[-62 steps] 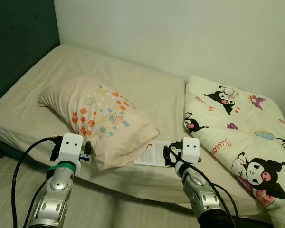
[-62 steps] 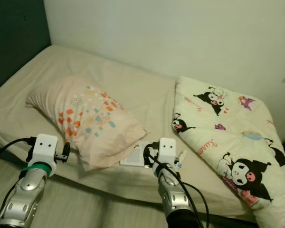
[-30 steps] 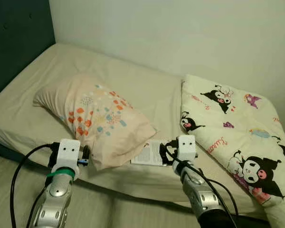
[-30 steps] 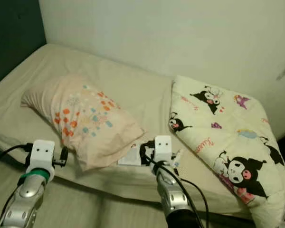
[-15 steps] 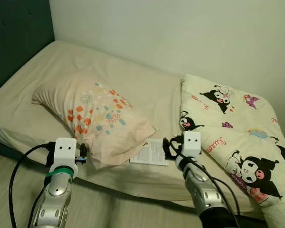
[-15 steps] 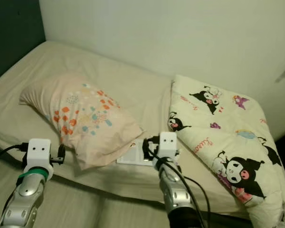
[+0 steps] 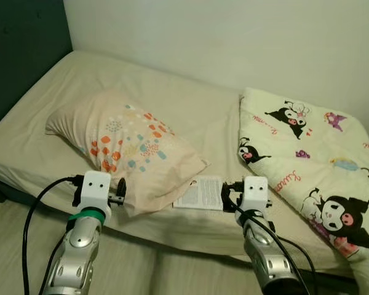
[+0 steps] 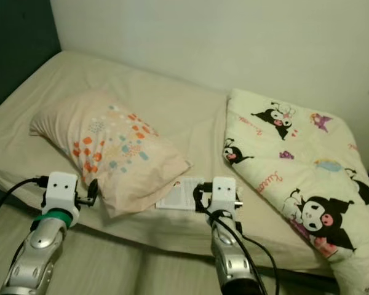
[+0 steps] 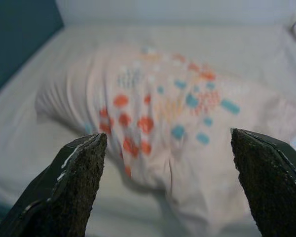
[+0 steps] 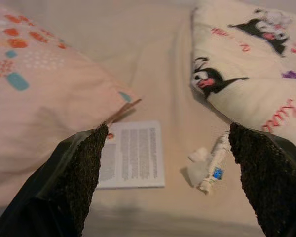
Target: Clean up the room
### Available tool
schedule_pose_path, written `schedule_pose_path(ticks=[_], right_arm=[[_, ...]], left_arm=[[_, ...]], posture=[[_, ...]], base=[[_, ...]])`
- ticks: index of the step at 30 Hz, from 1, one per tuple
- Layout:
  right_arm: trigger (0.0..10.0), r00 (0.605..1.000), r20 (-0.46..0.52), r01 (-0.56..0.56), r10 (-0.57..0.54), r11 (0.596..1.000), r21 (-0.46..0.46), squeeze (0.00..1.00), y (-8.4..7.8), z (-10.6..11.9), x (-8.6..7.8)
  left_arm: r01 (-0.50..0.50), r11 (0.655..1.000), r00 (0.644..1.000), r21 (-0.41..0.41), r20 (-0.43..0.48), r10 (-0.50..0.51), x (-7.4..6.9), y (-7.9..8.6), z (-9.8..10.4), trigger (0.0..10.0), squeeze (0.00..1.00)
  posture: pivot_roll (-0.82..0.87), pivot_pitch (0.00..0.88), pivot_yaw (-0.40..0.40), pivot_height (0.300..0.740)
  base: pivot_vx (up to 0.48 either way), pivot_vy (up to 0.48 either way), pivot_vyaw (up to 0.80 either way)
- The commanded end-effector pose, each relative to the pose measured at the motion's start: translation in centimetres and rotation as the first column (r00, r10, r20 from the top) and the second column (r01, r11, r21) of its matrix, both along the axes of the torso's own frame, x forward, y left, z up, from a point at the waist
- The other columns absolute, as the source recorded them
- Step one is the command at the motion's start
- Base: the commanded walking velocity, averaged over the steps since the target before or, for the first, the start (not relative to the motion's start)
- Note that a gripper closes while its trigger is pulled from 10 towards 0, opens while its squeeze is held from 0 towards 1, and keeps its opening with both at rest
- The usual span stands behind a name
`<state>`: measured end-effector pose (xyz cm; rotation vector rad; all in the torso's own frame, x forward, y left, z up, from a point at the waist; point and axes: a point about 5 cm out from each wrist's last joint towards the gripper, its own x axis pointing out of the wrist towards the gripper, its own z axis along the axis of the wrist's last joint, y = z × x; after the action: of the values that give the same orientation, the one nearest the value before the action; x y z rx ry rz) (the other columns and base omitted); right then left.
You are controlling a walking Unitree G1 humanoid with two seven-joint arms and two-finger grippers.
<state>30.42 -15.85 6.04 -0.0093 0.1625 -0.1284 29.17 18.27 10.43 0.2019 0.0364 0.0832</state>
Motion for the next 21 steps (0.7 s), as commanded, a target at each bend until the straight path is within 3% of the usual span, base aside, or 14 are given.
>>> schedule_pose_path(ticks=[1, 9, 16, 21], right_arm=[[10.0, 0.999, 0.048, 0.022, -0.023, 1.000, 0.006, 0.00, -0.3, 0.3, -0.4], [10.0, 0.997, 0.058, -0.041, 0.041, 0.999, -0.003, 0.00, 0.9, 0.6, 0.0], [10.0, 0.997, 0.056, -0.058, 0.058, 0.998, -0.007, 0.00, 1.3, 0.4, 0.1], [10.0, 0.995, 0.064, -0.079, 0.079, 0.997, -0.003, 0.00, 1.5, 0.5, 0.1]], left_arm=[[0.039, 0.999, 0.999, -0.007, 0.032, -0.038, -0.4, -0.5, 0.3, 10.0, 0.00], [0.001, 0.999, 0.999, -0.052, 0.040, 0.001, -0.6, 0.3, 0.7, 10.0, 0.00], [-0.010, 0.999, 0.998, -0.036, 0.054, 0.012, -0.5, 0.7, 0.8, 10.0, 0.00], [-0.023, 0.999, 0.998, -0.038, 0.058, 0.025, -0.5, 1.0, 0.9, 10.0, 0.00]], posture=[[0.10, 0.037, -0.069, 0.740], [0.11, 0.046, -0.069, 0.740], [0.12, 0.027, -0.074, 0.740], [0.13, 0.025, -0.081, 0.740]], base=[[0.000, 0.000, 0.00], [0.000, 0.000, 0.00], [0.000, 0.000, 0.00], [0.338, 0.000, -0.36]])
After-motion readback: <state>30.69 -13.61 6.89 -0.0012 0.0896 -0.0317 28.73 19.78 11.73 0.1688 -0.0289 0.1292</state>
